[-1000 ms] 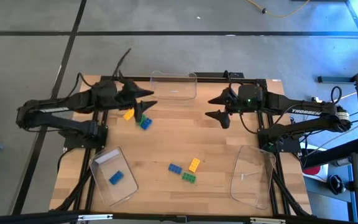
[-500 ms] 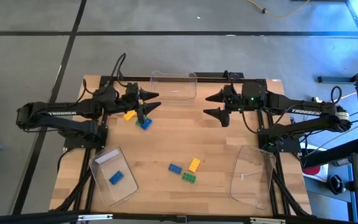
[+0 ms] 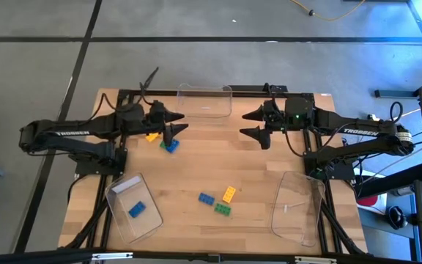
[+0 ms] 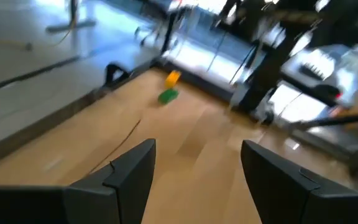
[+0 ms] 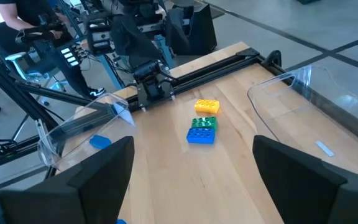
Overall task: Sort & place blocks by color
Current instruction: Put the top left yellow game piece into the top transparent bin
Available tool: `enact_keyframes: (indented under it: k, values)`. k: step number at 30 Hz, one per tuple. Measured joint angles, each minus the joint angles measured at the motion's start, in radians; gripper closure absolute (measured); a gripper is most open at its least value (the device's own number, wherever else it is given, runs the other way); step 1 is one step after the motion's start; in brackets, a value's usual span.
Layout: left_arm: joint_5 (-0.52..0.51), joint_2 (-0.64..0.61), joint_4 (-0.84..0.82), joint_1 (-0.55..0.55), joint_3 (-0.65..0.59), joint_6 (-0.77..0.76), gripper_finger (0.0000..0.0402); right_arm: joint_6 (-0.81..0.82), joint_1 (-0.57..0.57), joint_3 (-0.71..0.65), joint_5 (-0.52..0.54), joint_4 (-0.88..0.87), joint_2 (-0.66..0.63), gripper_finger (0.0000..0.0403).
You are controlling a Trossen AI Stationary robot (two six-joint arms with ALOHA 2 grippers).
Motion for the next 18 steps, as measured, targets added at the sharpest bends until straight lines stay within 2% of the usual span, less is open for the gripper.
enact_keyframes:
  k: [6,11,14,18]
  values:
    - [-0.078,0.073,-0.479,0.106,0.172,-0.083,0.0173,-0.001,0.000,0.000,0.000,0.000,0.000,0.0072]
    - [-0.011,0.177,-0.792,0.269,0.228,-0.131,0.0173,-0.002,0.000,0.000,0.001,-0.004,0.000,0.0072]
    - [0.024,0.258,-0.904,0.340,0.206,-0.127,0.0173,-0.003,0.000,0.000,0.007,-0.006,0.000,0.0072]
    - [0.053,0.358,-0.920,0.399,0.132,-0.107,0.0173,-0.003,0.000,0.000,0.007,-0.006,0.000,0.0072]
